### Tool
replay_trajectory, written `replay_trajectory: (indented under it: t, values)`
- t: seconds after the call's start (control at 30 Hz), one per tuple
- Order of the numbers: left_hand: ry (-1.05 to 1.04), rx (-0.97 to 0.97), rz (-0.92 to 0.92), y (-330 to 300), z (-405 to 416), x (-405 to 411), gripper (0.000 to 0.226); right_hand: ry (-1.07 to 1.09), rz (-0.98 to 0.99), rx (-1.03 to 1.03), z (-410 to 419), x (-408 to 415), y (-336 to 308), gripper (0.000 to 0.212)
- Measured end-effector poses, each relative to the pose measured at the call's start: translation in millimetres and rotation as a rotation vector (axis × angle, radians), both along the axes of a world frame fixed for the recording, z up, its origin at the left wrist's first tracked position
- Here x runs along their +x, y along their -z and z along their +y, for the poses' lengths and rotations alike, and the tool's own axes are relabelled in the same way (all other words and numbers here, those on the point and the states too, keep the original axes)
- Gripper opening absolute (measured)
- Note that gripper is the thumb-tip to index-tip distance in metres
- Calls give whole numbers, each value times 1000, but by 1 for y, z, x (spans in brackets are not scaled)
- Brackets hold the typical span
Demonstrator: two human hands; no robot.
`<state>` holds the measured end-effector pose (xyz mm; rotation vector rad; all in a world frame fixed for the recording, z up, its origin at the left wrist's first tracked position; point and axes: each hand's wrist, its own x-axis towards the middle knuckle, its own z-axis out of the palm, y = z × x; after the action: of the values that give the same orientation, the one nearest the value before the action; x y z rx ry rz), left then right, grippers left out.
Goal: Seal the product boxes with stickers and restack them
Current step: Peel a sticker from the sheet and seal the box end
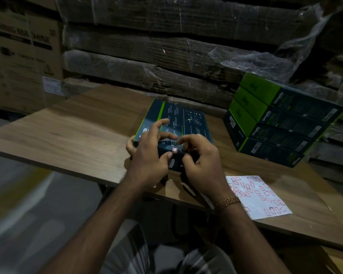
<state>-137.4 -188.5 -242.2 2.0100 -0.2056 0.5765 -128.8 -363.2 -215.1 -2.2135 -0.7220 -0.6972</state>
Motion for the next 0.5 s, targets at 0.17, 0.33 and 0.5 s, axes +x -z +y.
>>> replay_trajectory:
  t: [0.17,0.33,0.5]
  values:
    - [-27,110,-2,1,1,-1,105,9,25,-82,-1,1,3,32]
    - [-48,72,-11,0,-1,-2,99,2,2,-119,0,2,5,42]
    - [-69,54,-14,0,-3,-2,92,-23,-1,-47,-3,0,8,33]
